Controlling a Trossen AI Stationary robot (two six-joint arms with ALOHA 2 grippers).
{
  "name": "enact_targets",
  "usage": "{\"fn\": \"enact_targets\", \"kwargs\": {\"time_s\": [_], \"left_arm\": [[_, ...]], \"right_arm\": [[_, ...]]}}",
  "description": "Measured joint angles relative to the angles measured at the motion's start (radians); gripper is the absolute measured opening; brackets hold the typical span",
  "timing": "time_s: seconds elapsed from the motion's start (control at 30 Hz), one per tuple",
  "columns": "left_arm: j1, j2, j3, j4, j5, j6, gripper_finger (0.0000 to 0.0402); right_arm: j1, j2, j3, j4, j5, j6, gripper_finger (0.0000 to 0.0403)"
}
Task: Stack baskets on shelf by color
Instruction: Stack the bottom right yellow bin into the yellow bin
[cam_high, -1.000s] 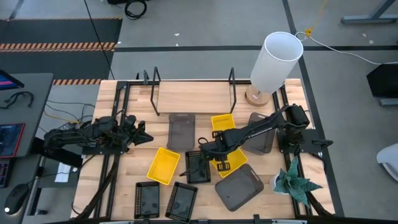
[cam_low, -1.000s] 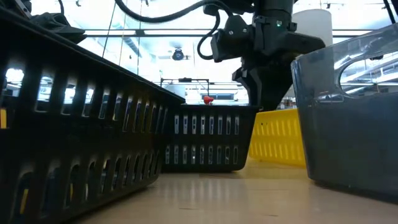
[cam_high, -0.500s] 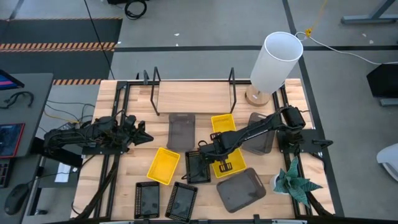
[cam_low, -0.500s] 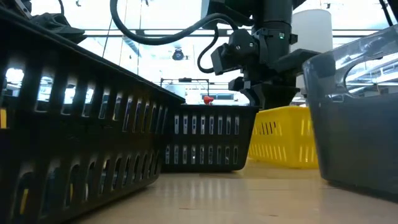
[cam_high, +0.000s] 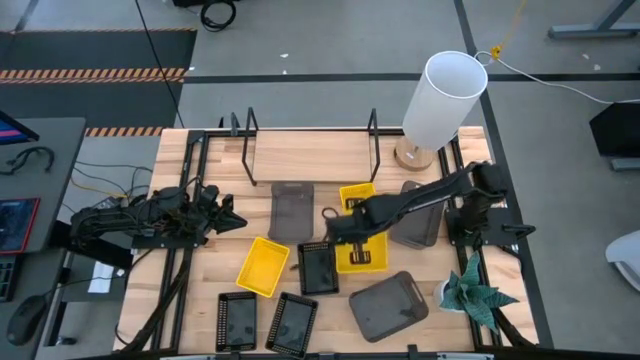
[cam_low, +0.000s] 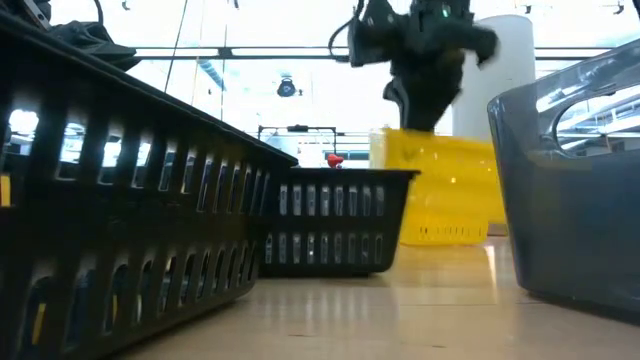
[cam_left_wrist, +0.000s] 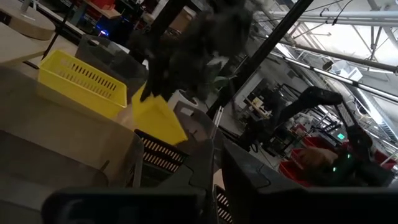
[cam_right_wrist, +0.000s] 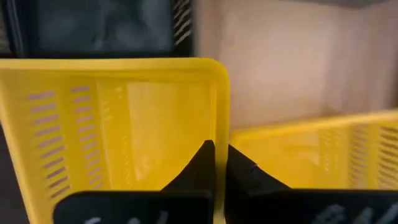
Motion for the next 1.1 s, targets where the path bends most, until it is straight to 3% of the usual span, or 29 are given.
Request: {"fn": "enact_targets", "kwargs": {"time_s": [0.37,0.67,1.1], "left_arm": [[0.000,0.000,0.000,0.000,0.000,0.000,0.0032],[0.000,0.000,0.000,0.000,0.000,0.000,0.0038],[0.000,0.000,0.000,0.000,0.000,0.000,0.0034]], "right_arm": [[-0.166,-0.208,0.000,-0.001,0.067,0.513,0.0009],[-0.219,-0.239,-0.036,-0.085,0.218,0.682,0.0009],[-0.215,-0.239,-0.090,-0.059,0.250,0.721,0.0009]]}}
